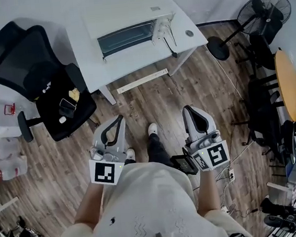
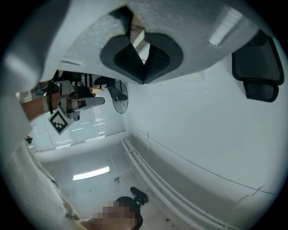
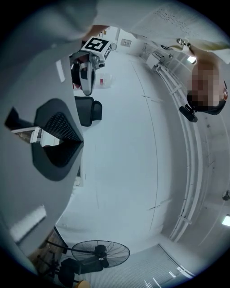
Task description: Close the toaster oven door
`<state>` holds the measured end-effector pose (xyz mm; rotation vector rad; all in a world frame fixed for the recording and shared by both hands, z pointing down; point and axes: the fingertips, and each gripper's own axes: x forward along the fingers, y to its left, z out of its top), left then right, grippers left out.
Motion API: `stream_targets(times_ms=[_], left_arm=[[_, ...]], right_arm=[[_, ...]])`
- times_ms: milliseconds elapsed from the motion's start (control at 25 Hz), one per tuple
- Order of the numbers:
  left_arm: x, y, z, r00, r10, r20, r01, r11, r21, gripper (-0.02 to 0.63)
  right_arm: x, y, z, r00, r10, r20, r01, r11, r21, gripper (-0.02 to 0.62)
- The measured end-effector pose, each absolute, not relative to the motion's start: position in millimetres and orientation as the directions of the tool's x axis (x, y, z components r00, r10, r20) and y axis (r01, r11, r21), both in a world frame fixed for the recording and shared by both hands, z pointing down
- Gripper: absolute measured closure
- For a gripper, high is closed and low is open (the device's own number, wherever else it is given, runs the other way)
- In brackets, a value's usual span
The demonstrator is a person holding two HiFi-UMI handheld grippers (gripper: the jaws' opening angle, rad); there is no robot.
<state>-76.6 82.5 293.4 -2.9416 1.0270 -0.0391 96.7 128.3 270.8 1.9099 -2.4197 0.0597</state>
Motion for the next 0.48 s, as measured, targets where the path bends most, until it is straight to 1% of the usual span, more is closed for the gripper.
stream_targets(times_ms=[160, 480], left_arm=[[-55.8, 62.6, 294.7, 0.758, -0.651, 0.038, -0.649, -0.759, -0.048, 0.602], [-23.7, 43.5, 275.6, 0.662, -0.749, 0.001, -0.747, -0.660, -0.073, 0.602]], right_arm=[[110.6, 90.3, 276.8, -0.301, -0.950, 0.080, -0.953, 0.302, -0.009, 0.584], [132.2, 38.2, 281.3, -0.469, -0.881, 0.068, -0.883, 0.467, -0.040, 0.584]])
